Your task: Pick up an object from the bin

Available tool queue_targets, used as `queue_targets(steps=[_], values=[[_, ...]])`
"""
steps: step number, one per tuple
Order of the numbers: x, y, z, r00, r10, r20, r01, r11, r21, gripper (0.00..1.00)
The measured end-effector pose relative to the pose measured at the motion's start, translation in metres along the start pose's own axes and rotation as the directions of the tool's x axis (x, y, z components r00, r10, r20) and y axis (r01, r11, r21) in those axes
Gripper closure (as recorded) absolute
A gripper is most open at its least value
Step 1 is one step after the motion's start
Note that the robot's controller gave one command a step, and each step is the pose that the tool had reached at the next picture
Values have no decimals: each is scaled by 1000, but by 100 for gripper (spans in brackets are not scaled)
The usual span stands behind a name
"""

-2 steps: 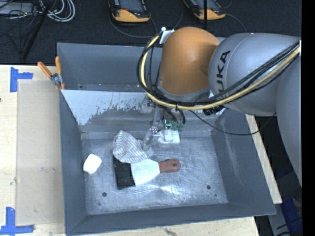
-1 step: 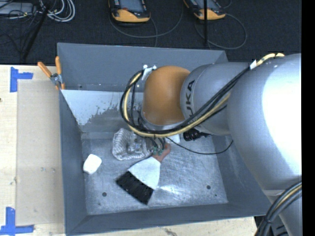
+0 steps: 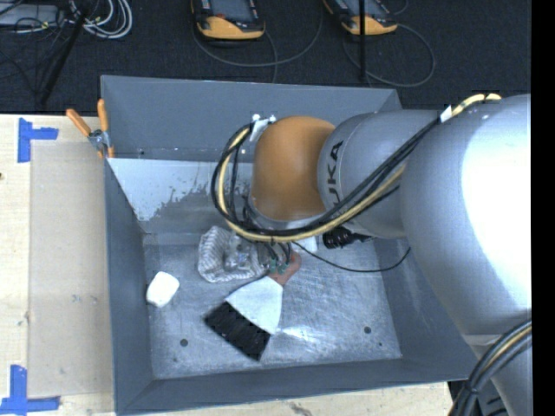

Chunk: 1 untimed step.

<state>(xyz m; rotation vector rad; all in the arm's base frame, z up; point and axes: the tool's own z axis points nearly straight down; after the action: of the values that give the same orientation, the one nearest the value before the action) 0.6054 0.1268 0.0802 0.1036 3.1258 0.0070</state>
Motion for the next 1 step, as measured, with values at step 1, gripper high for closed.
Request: queue_targets(steps=[1], values=[[-8,-2,-165,998,-67,-6,67,998,3,100]])
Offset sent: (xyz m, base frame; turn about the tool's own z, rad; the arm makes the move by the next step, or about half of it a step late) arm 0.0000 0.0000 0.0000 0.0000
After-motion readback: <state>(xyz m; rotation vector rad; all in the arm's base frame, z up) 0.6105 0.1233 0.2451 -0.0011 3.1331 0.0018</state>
